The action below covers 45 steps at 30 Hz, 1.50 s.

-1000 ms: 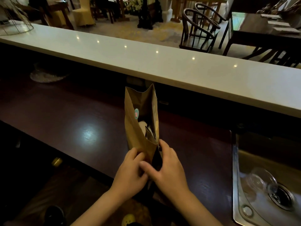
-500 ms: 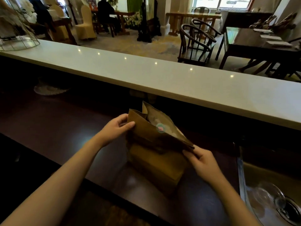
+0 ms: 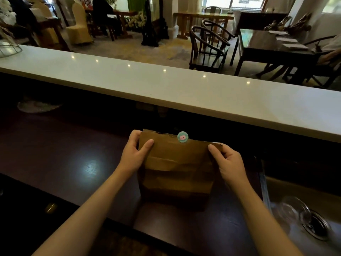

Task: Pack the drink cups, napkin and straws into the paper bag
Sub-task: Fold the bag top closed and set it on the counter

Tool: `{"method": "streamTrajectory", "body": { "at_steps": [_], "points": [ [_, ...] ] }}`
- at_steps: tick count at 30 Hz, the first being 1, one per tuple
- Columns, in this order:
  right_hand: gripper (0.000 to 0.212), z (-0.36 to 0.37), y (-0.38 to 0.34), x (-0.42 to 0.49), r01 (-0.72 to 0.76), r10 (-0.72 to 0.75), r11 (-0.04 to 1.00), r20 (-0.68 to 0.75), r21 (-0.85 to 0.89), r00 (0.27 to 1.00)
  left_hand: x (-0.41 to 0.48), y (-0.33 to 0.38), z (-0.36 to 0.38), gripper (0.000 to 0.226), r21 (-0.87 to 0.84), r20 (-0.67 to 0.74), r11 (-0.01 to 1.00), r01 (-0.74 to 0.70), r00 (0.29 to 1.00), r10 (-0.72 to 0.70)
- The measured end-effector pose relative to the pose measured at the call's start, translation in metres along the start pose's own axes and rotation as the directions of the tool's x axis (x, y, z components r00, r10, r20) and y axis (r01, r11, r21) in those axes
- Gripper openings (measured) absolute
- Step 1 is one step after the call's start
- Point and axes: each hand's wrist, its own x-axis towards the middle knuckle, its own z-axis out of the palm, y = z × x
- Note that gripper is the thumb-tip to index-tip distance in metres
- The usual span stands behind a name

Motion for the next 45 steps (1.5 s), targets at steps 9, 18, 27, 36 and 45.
{"method": "streamTrajectory", "body": {
  "at_steps": [9,18,27,36,45],
  "points": [
    [0.025,0.013,0.007,-0.001,0.011,-0.013,1.000,-0.134,-0.010,0.991,-0.005,0.009,-0.003,0.018,0.074,-0.050,0.997,-0.033,0.998,0.037],
    [0.021,0.016,0.011,0.005,0.020,-0.044,0.990,-0.175,-0.138,0.984,0.010,0.037,-0.020,0.007,0.329,0.269,0.944,0.003,0.958,-0.096],
    [0.035,0.009,0.004,0.015,-0.131,0.107,0.982,-0.175,-0.136,0.979,0.006,0.035,-0.008,0.028,0.004,0.189,0.938,0.346,0.921,-0.340],
    [0.037,0.012,0.006,0.017,-0.257,0.248,0.966,-0.164,-0.037,0.955,0.005,0.025,-0.020,0.047,0.215,0.339,0.926,0.310,0.866,-0.368],
    [0.038,0.001,-0.003,0.016,-0.223,0.211,0.962,-0.091,-0.158,0.973,-0.014,0.026,0.000,0.032,-0.082,0.124,0.884,0.461,0.884,-0.450]
  ]
}}
